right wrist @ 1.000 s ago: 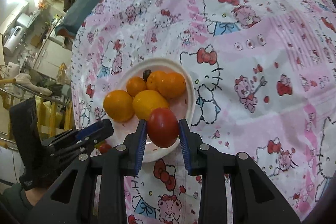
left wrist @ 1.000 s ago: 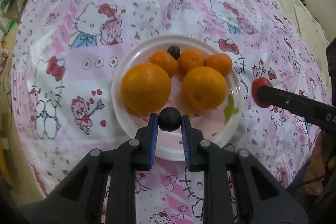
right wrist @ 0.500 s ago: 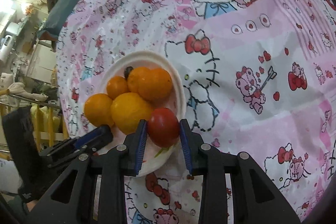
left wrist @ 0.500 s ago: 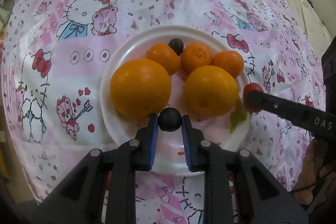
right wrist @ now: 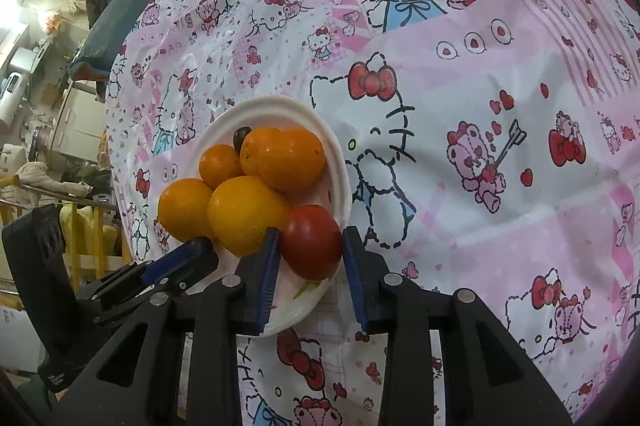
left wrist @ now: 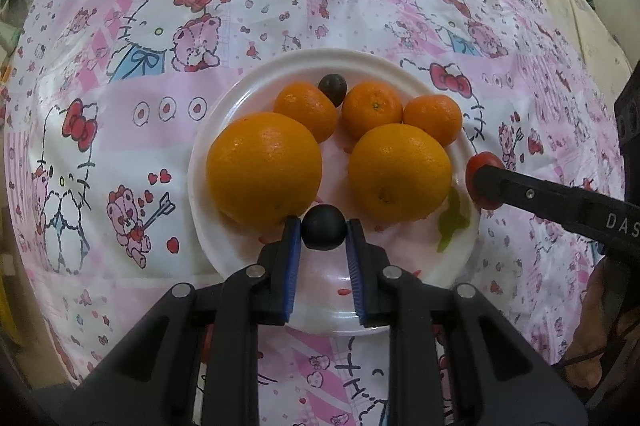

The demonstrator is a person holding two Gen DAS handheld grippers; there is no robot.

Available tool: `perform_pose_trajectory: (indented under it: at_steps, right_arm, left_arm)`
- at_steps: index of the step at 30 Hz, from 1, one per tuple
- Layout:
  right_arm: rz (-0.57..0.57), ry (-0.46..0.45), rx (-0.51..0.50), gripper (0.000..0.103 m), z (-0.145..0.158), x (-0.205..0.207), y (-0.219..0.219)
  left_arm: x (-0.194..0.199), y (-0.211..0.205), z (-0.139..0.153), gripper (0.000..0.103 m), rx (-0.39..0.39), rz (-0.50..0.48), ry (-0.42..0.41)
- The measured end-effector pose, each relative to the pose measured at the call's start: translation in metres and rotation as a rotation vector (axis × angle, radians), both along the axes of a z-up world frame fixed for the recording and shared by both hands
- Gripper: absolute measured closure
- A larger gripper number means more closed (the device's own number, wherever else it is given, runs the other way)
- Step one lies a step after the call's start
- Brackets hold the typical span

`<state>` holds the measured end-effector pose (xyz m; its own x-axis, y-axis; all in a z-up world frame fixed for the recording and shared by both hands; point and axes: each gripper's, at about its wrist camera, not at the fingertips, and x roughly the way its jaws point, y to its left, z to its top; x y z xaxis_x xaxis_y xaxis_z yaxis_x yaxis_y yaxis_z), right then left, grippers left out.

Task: Organize fruits
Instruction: 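Carry the held tomato and black grape over the plate, then open both tools to release the tomato and grape onto the plate, then withdraw both open tools from the plate toward the last fruit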

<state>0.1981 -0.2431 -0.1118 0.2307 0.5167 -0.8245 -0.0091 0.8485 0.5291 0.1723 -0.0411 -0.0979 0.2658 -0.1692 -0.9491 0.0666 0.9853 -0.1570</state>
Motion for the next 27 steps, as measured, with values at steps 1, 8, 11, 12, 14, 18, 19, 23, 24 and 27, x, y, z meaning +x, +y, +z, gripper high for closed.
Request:
perform_pose_trajectory:
  at_steps: [1,8,11,12,14,18,19,23,24,27]
  right_arm:
    - [-0.003,-0.002,0.002,0.068,0.001,0.000,-0.001]
    - [-0.042,-0.041,0.048,0.039,0.013,-0.001,-0.012]
    - [-0.050,-0.043,0.052,0.039,0.015,-0.001,-0.015]
    - [-0.053,-0.047,0.050,0.039,0.016,-0.002,-0.016]
    - [-0.056,-0.053,0.047,0.039,0.018,-0.002,-0.017]
    - [-0.060,-0.064,0.048,0.039,0.021,-0.002,-0.018]
    - [-0.060,-0.066,0.047,0.038,0.022,-0.002,-0.018]
    - [-0.063,-0.065,0.053,0.038,0.023,-0.002,-0.020]
    - [-0.064,-0.067,0.054,0.038,0.023,-0.002,-0.020]
    - [-0.077,-0.076,0.058,0.038,0.027,-0.004,-0.025]
  left_arm:
    - [0.000,0.000,0.000,0.083,-0.002,0.000,0.000]
    - [-0.001,0.000,0.002,0.083,-0.005,-0.003,-0.006]
    - [-0.003,-0.001,0.005,0.083,0.000,-0.009,-0.016]
    - [-0.003,-0.001,0.005,0.083,0.001,-0.009,-0.019]
    - [-0.003,-0.001,0.005,0.083,-0.002,-0.007,-0.017]
    - [-0.004,0.000,0.005,0.068,0.003,0.003,-0.020]
    - [-0.006,0.001,0.008,0.065,0.008,0.011,-0.036]
    - [-0.007,-0.001,0.013,0.036,0.012,0.009,-0.062]
    - [-0.008,0.001,0.015,0.022,0.012,0.020,-0.069]
    - [-0.012,0.004,0.018,0.017,-0.003,0.039,-0.074]
